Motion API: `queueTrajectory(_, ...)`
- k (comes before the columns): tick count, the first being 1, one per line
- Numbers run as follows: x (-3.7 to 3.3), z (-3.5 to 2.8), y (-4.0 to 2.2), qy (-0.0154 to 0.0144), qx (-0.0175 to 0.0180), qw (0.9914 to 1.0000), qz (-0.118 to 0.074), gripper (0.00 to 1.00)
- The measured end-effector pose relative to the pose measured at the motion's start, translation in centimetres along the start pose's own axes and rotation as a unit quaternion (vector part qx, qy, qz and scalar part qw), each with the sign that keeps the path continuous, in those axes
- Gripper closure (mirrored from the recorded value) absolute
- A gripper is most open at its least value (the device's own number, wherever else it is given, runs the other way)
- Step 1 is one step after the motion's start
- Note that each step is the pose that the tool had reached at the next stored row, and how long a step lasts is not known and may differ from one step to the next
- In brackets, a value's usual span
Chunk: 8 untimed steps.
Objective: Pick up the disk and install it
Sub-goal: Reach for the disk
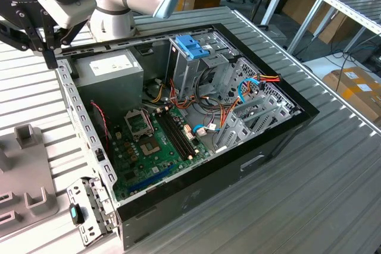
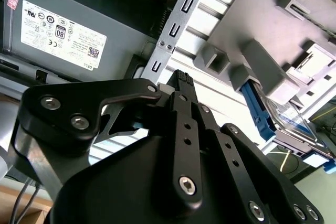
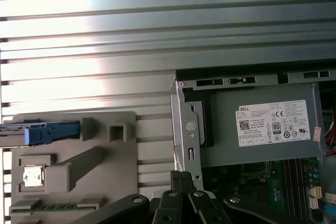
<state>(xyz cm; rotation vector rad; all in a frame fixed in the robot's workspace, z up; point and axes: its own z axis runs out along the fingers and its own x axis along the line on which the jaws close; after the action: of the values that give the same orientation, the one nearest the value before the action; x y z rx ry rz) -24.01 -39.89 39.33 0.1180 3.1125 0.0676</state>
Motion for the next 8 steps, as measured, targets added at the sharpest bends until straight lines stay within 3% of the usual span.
queueTrajectory(8,0.22,0.00,-0.02,0.0000,0.0000,1.00000,0.000,0.89)
